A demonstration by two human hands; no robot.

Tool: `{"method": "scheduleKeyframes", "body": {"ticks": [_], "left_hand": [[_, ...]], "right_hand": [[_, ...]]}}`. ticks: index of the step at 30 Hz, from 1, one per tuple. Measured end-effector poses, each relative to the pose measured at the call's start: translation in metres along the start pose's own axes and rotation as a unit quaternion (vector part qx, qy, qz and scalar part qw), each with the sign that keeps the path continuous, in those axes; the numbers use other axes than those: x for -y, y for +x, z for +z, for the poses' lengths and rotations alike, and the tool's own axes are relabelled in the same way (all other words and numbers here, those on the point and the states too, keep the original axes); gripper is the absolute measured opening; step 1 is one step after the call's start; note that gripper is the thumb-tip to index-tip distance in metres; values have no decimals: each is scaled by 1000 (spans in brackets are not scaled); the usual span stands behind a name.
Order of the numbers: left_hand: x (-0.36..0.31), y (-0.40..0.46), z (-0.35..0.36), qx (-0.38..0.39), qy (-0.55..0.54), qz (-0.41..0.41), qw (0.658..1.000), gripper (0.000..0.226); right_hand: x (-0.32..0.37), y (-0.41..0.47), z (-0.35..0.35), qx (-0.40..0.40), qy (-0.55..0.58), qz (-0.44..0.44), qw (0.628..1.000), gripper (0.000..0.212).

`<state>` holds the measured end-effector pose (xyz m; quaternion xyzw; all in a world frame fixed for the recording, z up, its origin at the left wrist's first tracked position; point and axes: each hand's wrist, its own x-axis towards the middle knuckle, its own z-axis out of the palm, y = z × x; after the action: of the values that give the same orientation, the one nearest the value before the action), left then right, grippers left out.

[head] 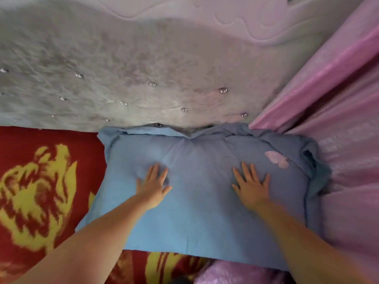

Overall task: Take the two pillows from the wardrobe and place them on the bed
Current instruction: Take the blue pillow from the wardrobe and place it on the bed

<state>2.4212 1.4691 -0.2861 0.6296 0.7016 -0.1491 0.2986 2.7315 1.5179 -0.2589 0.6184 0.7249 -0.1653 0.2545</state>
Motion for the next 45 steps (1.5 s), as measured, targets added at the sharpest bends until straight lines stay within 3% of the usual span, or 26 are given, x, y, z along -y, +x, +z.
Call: {"method": "scheduleKeyframes", "body": {"ticks": [3, 5, 8, 10, 14, 17, 21, 25, 29, 32, 36, 40, 45], "left_hand": [[28, -8, 24, -73, -30, -30, 996, 72], [47, -2, 26, -137, -105, -82, 982, 75], [72, 18, 16, -184, -214, -196, 939, 83], [82, 30, 11, -178, -256, -254, 916, 90], [108, 55, 10, -210, -358, -311, 855, 101], [133, 67, 11, -219, -429, -310, 820, 104], [147, 59, 11, -275, -410, -278, 824, 92], [145, 54, 18, -314, -388, -256, 828, 85], [123, 68, 23, -246, -273, -304, 879, 68], [97, 54, 21, -213, -231, -307, 898, 62], [43, 20, 6, -181, -179, -194, 947, 58], [-21, -11, -33, -186, -103, -35, 977, 52], [-56, -38, -110, -245, 8, 115, 963, 41]], "right_hand": [[-5, -3, 5, -59, 21, 22, 998, 59], [-17, -11, 5, -124, 90, 114, 982, 63], [-50, -21, 13, -184, 204, 260, 926, 73], [-65, -17, 16, -173, 260, 272, 910, 82], [-77, 13, 26, -257, 345, 289, 855, 108], [-83, 23, 30, -269, 386, 325, 821, 105], [-68, 34, 15, -243, 390, 280, 843, 80], [-69, 39, 16, -230, 383, 210, 870, 79], [-83, 41, 34, -221, 316, 178, 906, 81], [-71, 35, 29, -184, 287, 224, 913, 82], [-35, 5, 2, -175, 260, 273, 909, 70], [13, -27, -35, -126, 199, 135, 962, 60], [51, -57, -98, -87, 155, 31, 984, 52]]}}
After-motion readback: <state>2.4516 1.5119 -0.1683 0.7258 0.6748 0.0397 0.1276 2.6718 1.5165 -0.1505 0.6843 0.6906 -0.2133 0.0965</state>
